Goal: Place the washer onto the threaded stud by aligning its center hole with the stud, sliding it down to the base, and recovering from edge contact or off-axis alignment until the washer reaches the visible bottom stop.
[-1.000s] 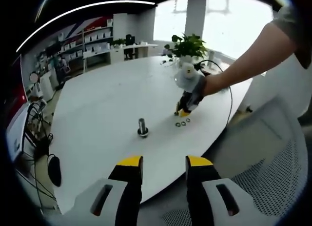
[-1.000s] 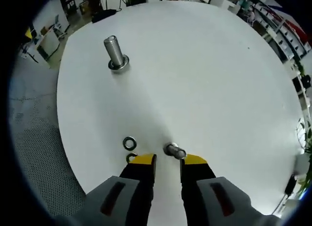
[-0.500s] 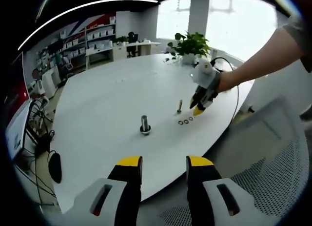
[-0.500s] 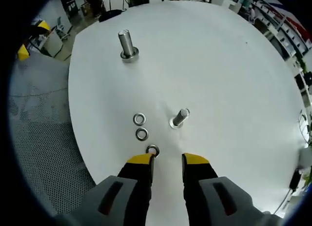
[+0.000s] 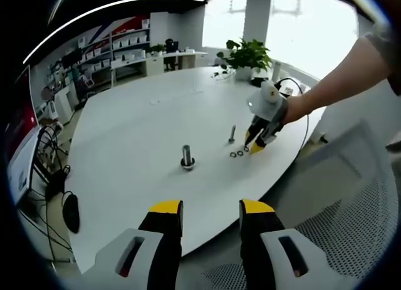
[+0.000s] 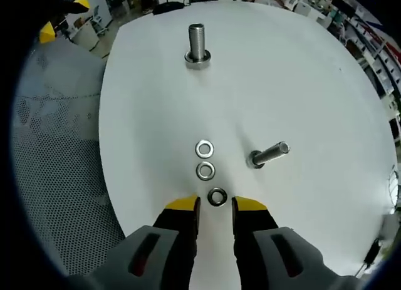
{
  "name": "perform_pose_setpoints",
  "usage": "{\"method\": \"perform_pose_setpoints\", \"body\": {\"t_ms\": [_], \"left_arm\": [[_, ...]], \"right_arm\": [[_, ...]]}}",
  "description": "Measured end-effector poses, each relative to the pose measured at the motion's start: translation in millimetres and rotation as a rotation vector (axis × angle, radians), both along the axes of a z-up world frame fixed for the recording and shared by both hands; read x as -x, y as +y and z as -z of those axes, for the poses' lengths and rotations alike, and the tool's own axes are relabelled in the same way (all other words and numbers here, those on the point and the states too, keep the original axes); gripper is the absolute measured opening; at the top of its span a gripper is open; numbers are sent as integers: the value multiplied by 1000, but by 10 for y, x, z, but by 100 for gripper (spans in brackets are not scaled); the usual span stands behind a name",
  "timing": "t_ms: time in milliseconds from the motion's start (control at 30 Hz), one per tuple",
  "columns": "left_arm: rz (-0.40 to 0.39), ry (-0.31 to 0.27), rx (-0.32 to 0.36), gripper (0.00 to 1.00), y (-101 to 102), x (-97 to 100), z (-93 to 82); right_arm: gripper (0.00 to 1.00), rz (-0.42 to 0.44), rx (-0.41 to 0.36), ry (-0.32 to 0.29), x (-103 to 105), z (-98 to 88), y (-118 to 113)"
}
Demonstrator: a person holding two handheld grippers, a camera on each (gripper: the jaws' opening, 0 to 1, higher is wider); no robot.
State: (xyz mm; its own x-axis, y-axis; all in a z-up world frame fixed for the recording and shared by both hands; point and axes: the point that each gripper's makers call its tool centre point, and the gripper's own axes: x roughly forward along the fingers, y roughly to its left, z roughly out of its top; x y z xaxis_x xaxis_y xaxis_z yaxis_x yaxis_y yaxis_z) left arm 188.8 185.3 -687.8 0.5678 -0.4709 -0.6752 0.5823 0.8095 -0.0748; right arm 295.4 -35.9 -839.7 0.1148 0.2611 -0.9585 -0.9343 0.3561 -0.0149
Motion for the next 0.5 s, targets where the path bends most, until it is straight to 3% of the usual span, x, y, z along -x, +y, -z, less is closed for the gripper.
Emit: {"method": "perform_pose_setpoints", "body": {"t_ms": [167,233,433,500], "left_arm": [[-7,-4,9,34,5,-15,-11],[-8,-3,9,34,7,-18,-12],[5,3,0,33,-13,-3,6],[7,2,1,33,-15,-6,5]], "right_arm": [[18,-61,24,25,-39,3,-24],[17,-112,54,36,-41,5,-31],[17,-131,139,35,-32,23,-15],[17,-177,175,37,-30,25,-15]]}}
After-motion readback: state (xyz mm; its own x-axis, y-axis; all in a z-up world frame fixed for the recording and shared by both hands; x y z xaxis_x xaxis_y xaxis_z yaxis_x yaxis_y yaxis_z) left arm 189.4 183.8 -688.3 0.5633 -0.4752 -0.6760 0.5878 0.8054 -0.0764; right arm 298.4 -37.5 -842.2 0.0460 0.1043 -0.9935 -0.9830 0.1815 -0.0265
